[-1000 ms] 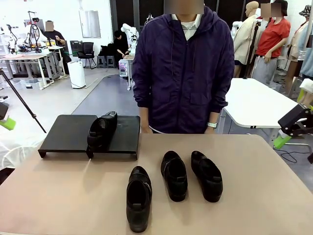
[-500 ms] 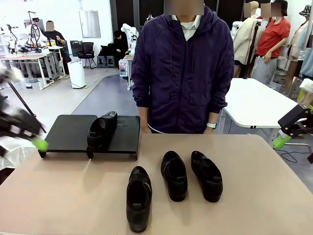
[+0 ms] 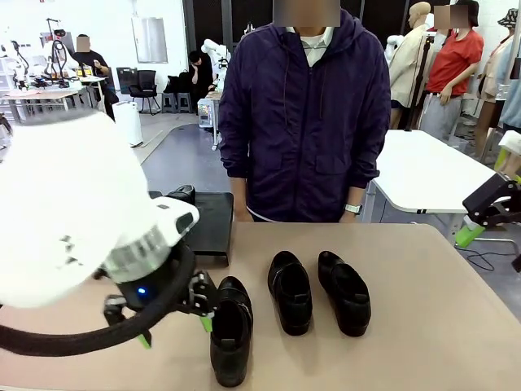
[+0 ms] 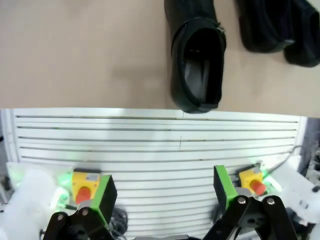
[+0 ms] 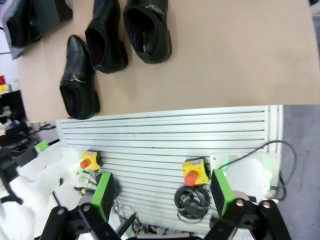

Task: Organize the shoes by placing them on the stand.
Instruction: Place the Shoe from the middle of the table onto the Shoes Stand.

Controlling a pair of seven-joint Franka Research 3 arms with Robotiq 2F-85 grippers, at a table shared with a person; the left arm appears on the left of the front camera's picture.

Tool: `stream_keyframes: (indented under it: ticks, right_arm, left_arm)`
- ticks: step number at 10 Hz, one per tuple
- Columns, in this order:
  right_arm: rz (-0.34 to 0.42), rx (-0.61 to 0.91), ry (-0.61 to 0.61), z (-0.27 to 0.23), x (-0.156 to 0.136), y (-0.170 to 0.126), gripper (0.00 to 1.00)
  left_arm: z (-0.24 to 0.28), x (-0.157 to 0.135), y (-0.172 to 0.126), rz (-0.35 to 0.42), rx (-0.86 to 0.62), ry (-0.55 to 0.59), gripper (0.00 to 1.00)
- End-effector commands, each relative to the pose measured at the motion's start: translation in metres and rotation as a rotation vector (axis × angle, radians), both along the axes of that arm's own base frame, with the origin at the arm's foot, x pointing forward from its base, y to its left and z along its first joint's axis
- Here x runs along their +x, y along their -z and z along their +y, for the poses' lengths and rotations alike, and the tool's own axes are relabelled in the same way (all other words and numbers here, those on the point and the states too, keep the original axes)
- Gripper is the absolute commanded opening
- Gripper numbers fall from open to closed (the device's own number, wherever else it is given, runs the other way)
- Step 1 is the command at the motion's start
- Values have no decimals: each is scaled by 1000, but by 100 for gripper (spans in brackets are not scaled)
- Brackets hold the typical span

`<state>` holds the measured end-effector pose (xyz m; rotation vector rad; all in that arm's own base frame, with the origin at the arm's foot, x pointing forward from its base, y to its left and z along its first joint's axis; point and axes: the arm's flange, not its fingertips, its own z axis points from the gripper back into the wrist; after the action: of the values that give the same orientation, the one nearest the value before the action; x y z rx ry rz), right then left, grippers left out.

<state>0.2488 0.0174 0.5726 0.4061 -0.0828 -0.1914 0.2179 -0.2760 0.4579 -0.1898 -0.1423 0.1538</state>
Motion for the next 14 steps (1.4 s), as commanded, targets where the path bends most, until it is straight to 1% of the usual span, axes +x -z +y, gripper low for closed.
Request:
stream_keyframes:
  ticks: [1,2,4,5,6,8,10,12,14]
  right_arm:
    - [0,21,-15,0,2,-4,100]
    - [0,21,-15,0,2,-4,100]
    - [0,21,-15,0,2,-4,100]
    - [0,21,-15,0,2,-4,100]
    - [0,21,-15,0,2,-4,100]
    - [0,21,-15,0,2,-4,100]
    - [0,21,-15,0,2,-4,100]
    - [0,21,-15,0,2,-4,100]
    - [0,21,-15,0,2,-4,100]
  left_arm:
    - [-3,20,-1,40,-51,-54,100]
    - [0,0,0,0,0,0,100]
    - [0,0,0,0,0,0,100]
    - [-5,12,11,23,-14,-16,100]
    - [-9,35,25,33,-16,-4,100]
    - [-17,62,41,29,-11,53,100]
    - [-23,79,65,40,4,82,100]
    - [-25,96,91,36,34,45,100]
    - [-29,103,107,31,68,23,100]
